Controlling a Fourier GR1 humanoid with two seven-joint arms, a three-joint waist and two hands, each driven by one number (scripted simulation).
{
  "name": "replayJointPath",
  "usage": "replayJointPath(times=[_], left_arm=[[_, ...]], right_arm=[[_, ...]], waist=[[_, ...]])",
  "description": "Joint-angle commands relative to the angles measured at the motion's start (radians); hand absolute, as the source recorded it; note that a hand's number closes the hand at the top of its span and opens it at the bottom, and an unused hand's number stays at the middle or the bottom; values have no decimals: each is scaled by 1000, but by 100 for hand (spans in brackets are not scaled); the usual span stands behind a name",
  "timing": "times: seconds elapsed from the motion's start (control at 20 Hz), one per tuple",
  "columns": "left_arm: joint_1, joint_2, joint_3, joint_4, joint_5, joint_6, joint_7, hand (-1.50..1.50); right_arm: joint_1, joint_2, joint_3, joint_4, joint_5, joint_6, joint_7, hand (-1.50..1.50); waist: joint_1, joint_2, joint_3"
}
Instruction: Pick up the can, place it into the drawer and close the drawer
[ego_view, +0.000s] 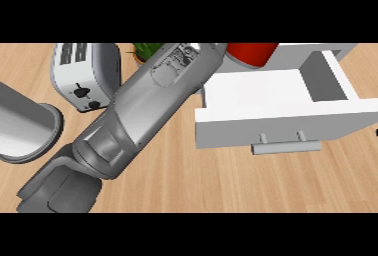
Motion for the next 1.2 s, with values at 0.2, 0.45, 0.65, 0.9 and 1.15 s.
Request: replayJointPath(times=[0.2, 0.45, 0.65, 0.9, 1.15], left_arm=[[9, 0, -111, 89, 107, 31, -70, 150], [3, 0, -143, 148, 122, 47, -147, 150], [-4, 0, -144, 193, 153, 56, -175, 150], [14, 0, -225, 210, 149, 63, -178, 150], [33, 0, -286, 193, 176, 129, -168, -150]], right_arm=[[-16, 21, 33, 55, 51, -3, -49, -150], [-74, -7, 17, 9, 29, -30, 36, -150], [-99, -20, -17, 83, -12, -9, -13, -150], [-70, -10, 1, 60, 7, -2, -25, -150], [-94, 0, 31, 106, 32, 3, -55, -150]], waist=[[-16, 4, 1], [-30, 9, 0], [-46, 18, 1], [-43, 12, 1], [-73, 20, 3]])
